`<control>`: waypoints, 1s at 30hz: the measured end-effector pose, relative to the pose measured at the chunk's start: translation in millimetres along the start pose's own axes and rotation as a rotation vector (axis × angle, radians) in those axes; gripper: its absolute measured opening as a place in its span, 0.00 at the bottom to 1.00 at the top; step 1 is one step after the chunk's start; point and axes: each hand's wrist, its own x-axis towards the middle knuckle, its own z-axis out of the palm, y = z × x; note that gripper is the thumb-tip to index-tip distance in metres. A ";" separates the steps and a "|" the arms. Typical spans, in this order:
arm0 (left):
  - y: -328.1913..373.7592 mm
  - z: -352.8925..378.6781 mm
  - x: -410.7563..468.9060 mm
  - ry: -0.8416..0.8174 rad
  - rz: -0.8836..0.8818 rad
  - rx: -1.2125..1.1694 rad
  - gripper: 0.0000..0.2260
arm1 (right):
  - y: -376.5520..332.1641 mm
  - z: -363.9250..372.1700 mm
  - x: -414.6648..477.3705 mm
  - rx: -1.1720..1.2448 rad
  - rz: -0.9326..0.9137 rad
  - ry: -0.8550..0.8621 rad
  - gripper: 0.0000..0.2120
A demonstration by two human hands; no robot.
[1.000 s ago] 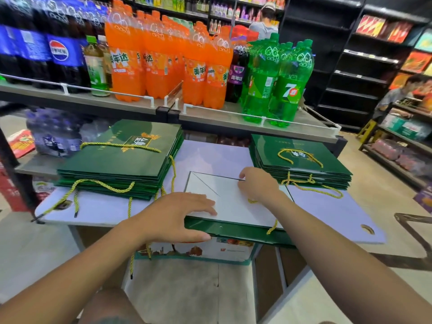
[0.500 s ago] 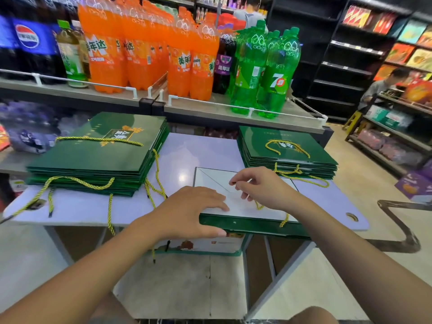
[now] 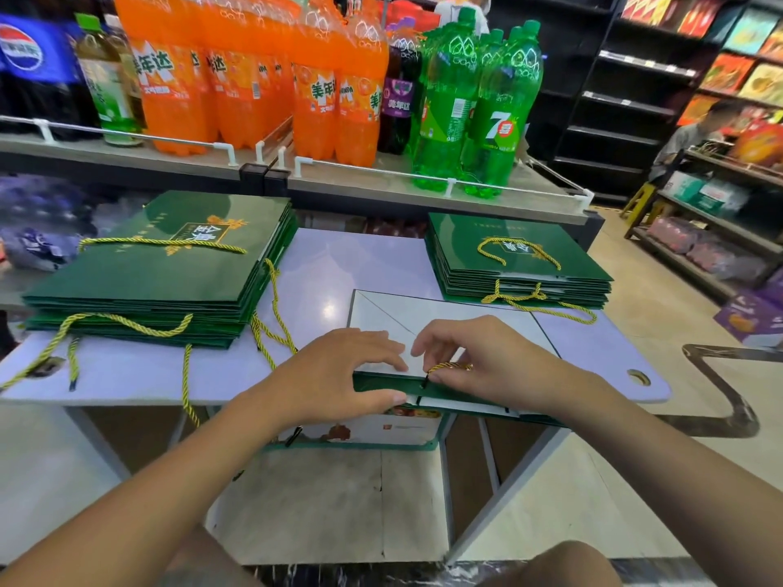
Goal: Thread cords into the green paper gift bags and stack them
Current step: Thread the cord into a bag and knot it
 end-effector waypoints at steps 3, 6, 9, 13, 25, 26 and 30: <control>0.6 0.1 0.0 0.004 0.004 0.014 0.16 | -2.5 0.7 3.2 -0.018 -0.010 0.002 0.14; -0.4 1.3 -0.4 0.020 0.011 0.008 0.16 | -3.7 1.1 4.8 -0.011 0.011 -0.004 0.13; -2.0 2.2 -0.4 0.053 0.033 -0.003 0.17 | -6.0 2.3 3.8 -0.001 0.029 -0.019 0.15; 0.5 4.3 -0.7 0.098 0.066 -0.019 0.16 | -8.6 3.1 -0.7 0.018 0.041 0.037 0.15; 22.2 9.3 -5.7 0.187 0.270 0.330 0.10 | -5.6 16.8 -11.7 0.074 0.047 0.086 0.11; 26.5 12.1 -6.2 0.210 0.254 0.383 0.10 | -4.5 18.8 -12.1 0.076 0.060 0.111 0.11; 35.9 26.2 -3.6 0.307 0.172 0.403 0.12 | -0.8 23.2 -14.2 0.080 0.132 0.219 0.08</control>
